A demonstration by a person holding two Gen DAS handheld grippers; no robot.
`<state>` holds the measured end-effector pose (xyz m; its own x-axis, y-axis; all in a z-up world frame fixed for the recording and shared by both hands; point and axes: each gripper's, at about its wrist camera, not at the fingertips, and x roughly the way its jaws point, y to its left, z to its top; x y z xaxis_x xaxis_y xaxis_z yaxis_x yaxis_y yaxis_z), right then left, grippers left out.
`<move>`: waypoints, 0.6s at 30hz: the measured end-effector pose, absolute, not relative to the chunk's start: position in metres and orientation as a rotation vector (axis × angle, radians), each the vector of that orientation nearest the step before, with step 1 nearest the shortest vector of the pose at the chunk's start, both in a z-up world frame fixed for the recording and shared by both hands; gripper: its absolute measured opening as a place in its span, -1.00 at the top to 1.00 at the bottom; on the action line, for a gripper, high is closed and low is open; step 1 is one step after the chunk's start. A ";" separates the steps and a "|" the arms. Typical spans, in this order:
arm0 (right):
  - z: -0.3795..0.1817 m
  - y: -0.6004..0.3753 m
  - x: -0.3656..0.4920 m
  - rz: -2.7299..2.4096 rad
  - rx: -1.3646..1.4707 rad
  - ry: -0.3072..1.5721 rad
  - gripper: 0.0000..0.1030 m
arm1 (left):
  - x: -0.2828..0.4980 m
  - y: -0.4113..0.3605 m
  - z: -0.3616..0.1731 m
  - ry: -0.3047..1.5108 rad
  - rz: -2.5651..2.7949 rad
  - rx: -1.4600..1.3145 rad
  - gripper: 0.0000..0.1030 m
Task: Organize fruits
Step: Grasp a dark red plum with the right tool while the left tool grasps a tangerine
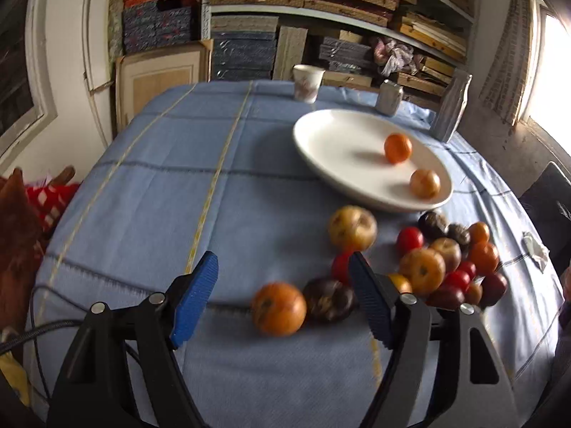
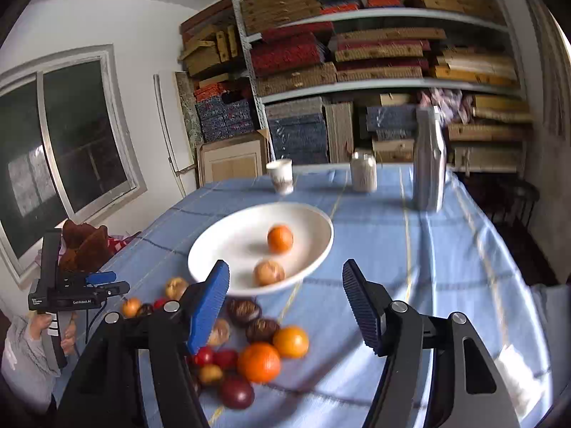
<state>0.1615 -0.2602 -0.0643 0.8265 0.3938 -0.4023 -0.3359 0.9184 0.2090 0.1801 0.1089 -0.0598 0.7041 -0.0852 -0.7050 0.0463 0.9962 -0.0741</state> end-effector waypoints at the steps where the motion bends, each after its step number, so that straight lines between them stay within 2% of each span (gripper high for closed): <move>1: -0.074 -0.263 0.161 0.400 0.161 0.460 -0.30 | 0.178 0.110 -0.063 0.785 -0.069 -0.052 -0.42; 5: -0.110 -0.260 0.172 0.390 0.201 0.565 -0.30 | 0.183 0.104 -0.073 0.789 -0.061 -0.012 -0.42; 7: -0.112 -0.255 0.170 0.403 0.188 0.565 -0.33 | 0.184 0.102 -0.079 0.809 -0.068 -0.004 -0.42; 9: -0.113 -0.251 0.168 0.404 0.179 0.561 -0.44 | 0.184 0.103 -0.081 0.812 -0.067 -0.010 -0.42; 13: -0.116 -0.249 0.168 0.413 0.193 0.580 -0.47 | 0.187 0.103 -0.084 0.828 -0.070 -0.022 -0.41; 18: -0.118 -0.248 0.169 0.405 0.191 0.599 -0.49 | 0.187 0.110 -0.088 0.845 -0.078 -0.074 -0.12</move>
<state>0.1687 -0.2479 -0.1178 0.7507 0.4231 -0.5074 -0.3139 0.9042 0.2896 0.1871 0.1097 -0.0877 0.6613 -0.0985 -0.7436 0.0398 0.9946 -0.0963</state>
